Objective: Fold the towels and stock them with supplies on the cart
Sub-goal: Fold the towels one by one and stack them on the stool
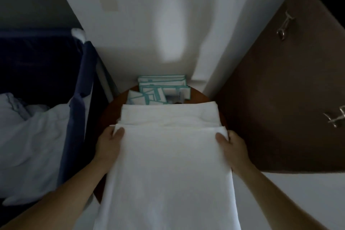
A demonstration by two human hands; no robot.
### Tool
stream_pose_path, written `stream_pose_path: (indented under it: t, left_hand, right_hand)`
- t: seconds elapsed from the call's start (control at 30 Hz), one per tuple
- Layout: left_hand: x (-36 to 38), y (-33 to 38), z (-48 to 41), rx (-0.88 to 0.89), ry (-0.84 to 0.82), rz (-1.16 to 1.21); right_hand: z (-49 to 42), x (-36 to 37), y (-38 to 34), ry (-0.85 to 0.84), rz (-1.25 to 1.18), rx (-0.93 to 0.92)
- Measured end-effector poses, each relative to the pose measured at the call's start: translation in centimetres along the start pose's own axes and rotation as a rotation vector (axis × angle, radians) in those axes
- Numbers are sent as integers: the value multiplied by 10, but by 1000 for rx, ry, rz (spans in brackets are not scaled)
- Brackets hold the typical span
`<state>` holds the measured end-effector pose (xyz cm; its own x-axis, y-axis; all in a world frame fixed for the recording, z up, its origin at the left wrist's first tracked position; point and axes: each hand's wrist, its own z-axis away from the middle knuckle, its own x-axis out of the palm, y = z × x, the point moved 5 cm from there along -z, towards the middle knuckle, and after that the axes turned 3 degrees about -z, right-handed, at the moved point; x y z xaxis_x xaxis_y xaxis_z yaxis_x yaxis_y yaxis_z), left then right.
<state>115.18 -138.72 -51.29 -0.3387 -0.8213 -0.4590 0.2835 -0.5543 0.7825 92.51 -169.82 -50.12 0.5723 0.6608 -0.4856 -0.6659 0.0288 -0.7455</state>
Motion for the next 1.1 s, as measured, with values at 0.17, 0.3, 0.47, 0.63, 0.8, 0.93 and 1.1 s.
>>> stream_pose_path:
  t: [0.17,0.3,0.47,0.63,0.8,0.93,1.1]
  left_hand:
    - [-16,23,-5,174,123,-127]
    - [3,16,-25,85,-11,-194]
    - [9,3,-3,115,-55,-315]
    - [-16,-58,67,-56,-71,-342]
    - [-36,-128,130,-197,-269,-223]
    - [-48,-142,155,-192,-305,-165]
    - [-52,-141,162,-368,-306,-138]
  right_hand:
    - [-7,-7,-26,67,-81,-73]
    - [-20,9,-24,85,-13,-27]
    - [10,11,-13,165,8,-88]
    - [85,-11,31,170,226,-64]
    - [165,-12,100,51,350,93]
    - [188,-12,118,99,308,176]
    - [185,-13,116,96,276,251]
